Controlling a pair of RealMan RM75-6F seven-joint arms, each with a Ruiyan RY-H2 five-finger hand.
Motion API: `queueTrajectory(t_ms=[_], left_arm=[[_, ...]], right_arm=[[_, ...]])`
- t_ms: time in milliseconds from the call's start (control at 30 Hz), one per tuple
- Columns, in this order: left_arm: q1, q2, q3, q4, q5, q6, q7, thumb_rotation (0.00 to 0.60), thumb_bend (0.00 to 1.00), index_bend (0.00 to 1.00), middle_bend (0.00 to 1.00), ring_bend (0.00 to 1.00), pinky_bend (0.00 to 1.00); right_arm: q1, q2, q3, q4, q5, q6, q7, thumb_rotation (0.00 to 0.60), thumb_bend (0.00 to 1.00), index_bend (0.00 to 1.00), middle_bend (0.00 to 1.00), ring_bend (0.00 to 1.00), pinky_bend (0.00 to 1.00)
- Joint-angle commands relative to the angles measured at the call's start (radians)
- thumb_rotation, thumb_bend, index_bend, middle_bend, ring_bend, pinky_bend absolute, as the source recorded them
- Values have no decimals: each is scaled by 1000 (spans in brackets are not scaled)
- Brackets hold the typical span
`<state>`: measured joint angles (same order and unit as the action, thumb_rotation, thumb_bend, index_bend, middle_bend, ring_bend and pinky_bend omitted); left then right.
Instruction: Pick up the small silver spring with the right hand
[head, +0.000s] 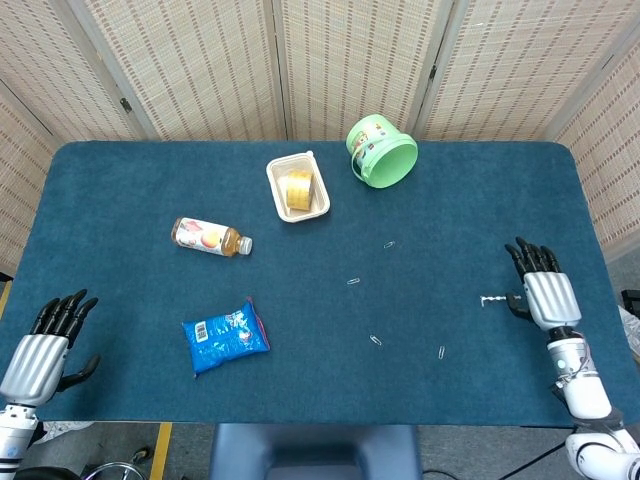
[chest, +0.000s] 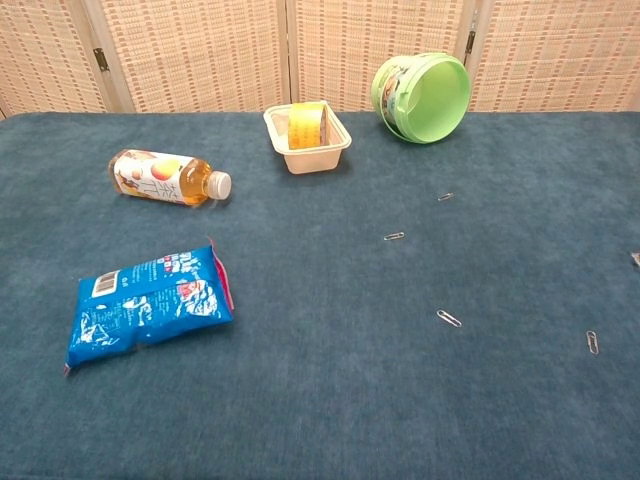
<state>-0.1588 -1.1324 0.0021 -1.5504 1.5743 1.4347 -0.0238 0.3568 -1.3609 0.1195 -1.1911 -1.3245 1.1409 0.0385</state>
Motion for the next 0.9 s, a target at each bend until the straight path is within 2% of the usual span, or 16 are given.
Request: queueTrajectory(t_ms=[33, 167, 300, 433, 633, 733, 900], left_arm=[[0, 0, 0, 0, 0, 1, 0, 600, 397, 0, 0, 24, 0], [1, 0, 0, 0, 1, 3, -2, 600, 397, 0, 0, 24, 0], [2, 0, 1, 0, 4, 6, -2, 600, 397, 0, 0, 23, 0], [2, -8, -2, 4, 0, 7, 7, 600, 397, 0, 0, 24, 0], [4, -18, -1, 12, 35, 38, 16, 600, 397, 0, 0, 32, 0], [11, -23, 4, 21, 60, 67, 8, 600, 398, 0, 0, 34, 0], [11, -24, 3, 24, 49, 58, 9, 600, 397, 0, 0, 34, 0]], right_arm=[[-6, 26, 0, -39, 13, -7, -20, 600, 453, 0, 0, 0, 0], [-26, 71, -5, -114, 23, 9, -57, 600, 454, 0, 0, 0, 0], [-73, 153, -24, -267, 65, 35, -143, 600, 454, 0, 0, 0, 0], [-148, 197, -54, -405, 51, 158, -234, 600, 454, 0, 0, 0, 0], [-216, 202, -90, -477, -27, 290, -306, 600, 454, 0, 0, 0, 0], [-224, 201, -94, -481, -46, 302, -312, 600, 454, 0, 0, 0, 0], [-223, 206, -91, -480, -47, 285, -299, 600, 454, 0, 0, 0, 0]])
